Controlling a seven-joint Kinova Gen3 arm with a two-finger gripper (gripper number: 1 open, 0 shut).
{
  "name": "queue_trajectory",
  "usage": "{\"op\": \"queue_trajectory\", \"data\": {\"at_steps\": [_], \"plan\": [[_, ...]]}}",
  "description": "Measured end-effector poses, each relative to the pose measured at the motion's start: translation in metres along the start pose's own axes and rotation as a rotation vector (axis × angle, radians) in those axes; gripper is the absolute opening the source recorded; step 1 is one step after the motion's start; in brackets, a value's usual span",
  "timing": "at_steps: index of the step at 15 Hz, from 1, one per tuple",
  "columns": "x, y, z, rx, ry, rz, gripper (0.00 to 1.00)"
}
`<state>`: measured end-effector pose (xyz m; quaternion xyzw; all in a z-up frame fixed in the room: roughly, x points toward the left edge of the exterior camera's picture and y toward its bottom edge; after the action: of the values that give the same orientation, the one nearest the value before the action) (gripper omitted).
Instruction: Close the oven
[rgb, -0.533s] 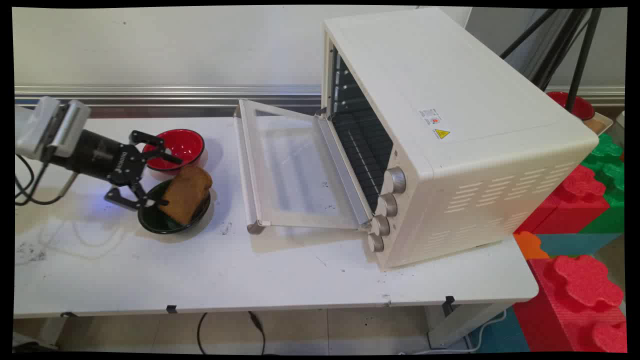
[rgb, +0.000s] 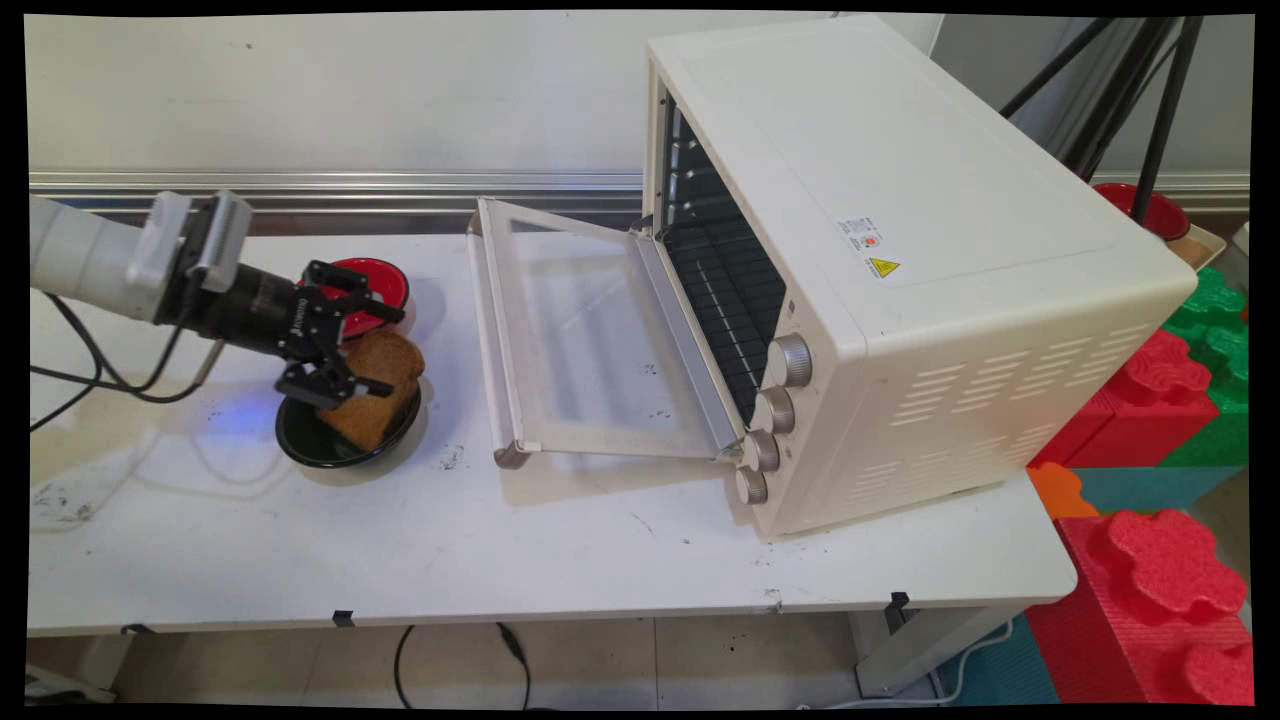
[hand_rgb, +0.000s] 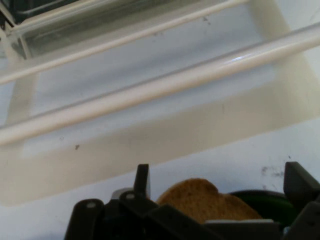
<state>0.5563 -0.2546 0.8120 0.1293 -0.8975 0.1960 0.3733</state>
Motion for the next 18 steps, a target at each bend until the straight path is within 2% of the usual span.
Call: {"op": "queue_trajectory", "data": {"at_steps": [7, 12, 13, 18], "plan": [[0.004, -0.002, 0.035, 0.014, -0.002, -0.088, 1.00], [0.006, 0.000, 0.054, 0.019, -0.002, -0.114, 1.00], [0.007, 0.001, 0.058, 0.018, -0.002, -0.118, 0.00], [0.007, 0.004, 0.073, 0.021, 0.010, -0.126, 0.00]]}}
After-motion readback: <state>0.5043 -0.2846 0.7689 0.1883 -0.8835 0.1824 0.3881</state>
